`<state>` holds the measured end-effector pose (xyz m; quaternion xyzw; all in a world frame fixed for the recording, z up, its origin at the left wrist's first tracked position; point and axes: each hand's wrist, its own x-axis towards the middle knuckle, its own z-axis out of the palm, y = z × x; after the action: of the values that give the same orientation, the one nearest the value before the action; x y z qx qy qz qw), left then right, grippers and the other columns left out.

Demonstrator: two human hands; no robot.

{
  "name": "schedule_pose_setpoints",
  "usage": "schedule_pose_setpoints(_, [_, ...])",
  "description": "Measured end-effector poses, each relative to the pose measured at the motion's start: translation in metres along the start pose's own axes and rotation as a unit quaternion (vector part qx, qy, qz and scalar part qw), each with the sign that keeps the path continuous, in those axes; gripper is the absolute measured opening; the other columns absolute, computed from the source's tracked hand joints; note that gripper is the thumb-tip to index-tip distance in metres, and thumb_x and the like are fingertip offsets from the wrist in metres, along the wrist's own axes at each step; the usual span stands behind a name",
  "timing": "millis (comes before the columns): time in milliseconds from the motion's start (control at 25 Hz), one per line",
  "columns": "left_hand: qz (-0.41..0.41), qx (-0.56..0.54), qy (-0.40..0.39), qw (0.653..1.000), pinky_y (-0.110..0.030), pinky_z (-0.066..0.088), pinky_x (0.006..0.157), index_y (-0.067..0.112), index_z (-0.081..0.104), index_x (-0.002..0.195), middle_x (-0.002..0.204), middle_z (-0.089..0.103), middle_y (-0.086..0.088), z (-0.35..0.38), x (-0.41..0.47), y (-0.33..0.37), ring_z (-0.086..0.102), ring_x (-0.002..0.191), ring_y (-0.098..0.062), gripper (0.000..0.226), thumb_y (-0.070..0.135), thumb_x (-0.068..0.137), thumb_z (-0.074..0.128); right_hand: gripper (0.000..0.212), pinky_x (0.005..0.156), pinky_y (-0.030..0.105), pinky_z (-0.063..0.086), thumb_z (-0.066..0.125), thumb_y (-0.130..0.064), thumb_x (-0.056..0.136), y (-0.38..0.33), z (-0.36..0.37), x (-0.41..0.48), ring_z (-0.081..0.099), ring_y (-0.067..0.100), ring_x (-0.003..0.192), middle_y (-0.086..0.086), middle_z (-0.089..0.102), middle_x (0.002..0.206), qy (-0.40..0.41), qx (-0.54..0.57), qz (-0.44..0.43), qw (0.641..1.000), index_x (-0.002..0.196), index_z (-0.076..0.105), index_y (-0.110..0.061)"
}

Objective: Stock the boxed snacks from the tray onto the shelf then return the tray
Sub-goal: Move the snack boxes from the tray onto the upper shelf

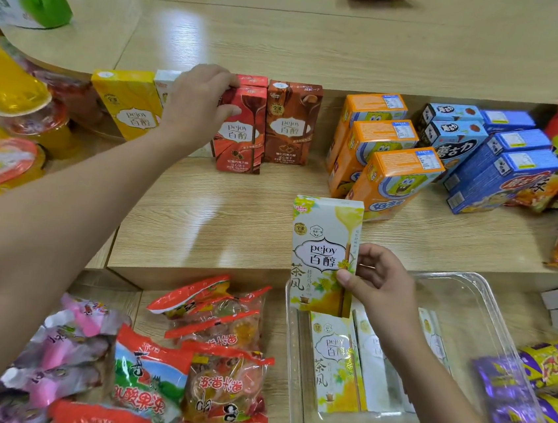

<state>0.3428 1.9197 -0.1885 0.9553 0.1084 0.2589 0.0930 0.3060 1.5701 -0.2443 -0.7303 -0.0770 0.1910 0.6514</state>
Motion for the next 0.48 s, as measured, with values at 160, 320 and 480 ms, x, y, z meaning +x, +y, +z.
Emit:
schedule_pose_setpoints(160, [0.012, 0.063, 0.043, 0.997, -0.038, 0.017, 0.105, 0.014, 0.063, 0.118, 0.121, 0.063, -0.006, 0.004, -0.006, -0.007, 0.053, 0.117, -0.024, 0.044, 0.038, 0.082, 0.061, 0.034, 0.077, 0.021, 0.055, 0.073, 0.002, 0.074, 0.001, 0.003, 0.000, 0.067, 0.013, 0.089, 0.008, 0.067, 0.100, 0.001, 0.006, 0.005, 1.000, 0.098, 0.059, -0.018])
schedule_pose_setpoints(320, [-0.009, 0.042, 0.044, 0.998, -0.038, 0.023, 0.100, 0.014, 0.061, 0.121, 0.125, 0.059, -0.008, 0.005, -0.007, -0.004, 0.049, 0.120, -0.027, 0.045, 0.036, 0.082, 0.063, 0.035, 0.078, 0.022, 0.055, 0.072, 0.004, 0.074, 0.000, 0.008, 0.001, 0.067, 0.012, 0.087, 0.010, 0.067, 0.100, -0.002, 0.010, 0.003, 1.000, 0.099, 0.059, -0.015])
schedule_pose_setpoints(480, [-0.014, 0.029, 0.034, 0.999, -0.039, 0.026, 0.100, 0.015, 0.056, 0.126, 0.129, 0.056, -0.008, 0.006, -0.015, -0.004, 0.047, 0.123, -0.026, 0.052, 0.036, 0.080, 0.066, 0.037, 0.072, 0.016, 0.053, 0.072, 0.006, 0.073, -0.004, 0.016, 0.000, 0.065, 0.001, 0.079, 0.007, 0.066, 0.096, -0.003, 0.010, -0.006, 1.000, 0.095, 0.059, -0.020])
